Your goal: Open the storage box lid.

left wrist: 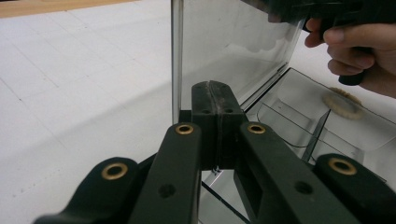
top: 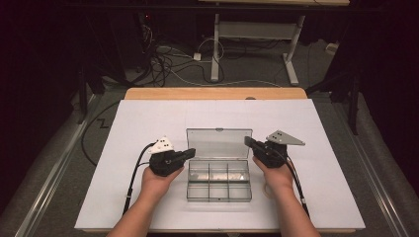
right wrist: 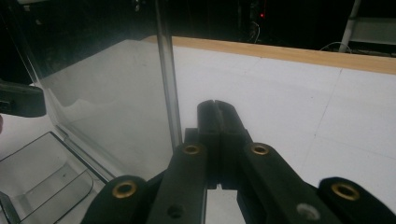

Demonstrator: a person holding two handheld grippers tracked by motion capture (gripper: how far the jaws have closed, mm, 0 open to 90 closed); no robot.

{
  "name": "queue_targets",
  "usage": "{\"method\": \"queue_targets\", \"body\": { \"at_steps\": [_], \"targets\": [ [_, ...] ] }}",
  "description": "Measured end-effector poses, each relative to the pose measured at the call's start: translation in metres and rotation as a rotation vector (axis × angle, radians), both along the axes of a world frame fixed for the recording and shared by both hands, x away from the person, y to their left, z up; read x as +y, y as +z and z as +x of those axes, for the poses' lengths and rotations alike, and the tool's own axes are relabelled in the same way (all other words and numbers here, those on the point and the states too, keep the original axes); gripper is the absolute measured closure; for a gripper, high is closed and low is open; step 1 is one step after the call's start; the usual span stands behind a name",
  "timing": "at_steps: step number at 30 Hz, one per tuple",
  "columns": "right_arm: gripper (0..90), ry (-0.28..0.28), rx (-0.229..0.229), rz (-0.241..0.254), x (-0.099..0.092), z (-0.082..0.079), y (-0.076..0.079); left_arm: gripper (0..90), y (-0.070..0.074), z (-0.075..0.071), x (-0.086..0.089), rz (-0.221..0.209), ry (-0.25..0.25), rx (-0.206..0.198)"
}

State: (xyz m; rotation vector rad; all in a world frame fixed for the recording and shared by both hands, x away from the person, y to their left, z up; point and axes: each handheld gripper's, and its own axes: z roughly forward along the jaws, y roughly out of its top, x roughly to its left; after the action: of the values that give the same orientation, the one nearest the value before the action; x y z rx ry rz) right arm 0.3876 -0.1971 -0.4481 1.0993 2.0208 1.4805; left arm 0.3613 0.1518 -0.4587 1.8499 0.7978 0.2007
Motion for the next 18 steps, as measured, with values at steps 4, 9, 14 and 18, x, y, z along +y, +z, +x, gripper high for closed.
{"method": "queue_targets", "body": {
  "at_steps": [4,9,14,18],
  "targets": [
    [90.0,-0.002,0.004,-0.006,0.001,0.003,-0.001,87.8,0.001,-0.006,0.006,0.001,-0.001,-0.016],
    [90.0,-0.002,0.004,-0.010,0.001,0.004,-0.001,87.8,-0.001,-0.009,0.022,0.060,0.071,-0.037],
    [90.0,-0.003,0.001,0.000,0.000,0.004,0.000,87.8,-0.006,0.006,0.024,0.045,0.135,-0.003],
    [90.0,-0.001,0.004,-0.008,0.000,0.004,0.001,88.0,-0.006,0.024,0.018,0.005,0.136,0.035]
  ]
}}
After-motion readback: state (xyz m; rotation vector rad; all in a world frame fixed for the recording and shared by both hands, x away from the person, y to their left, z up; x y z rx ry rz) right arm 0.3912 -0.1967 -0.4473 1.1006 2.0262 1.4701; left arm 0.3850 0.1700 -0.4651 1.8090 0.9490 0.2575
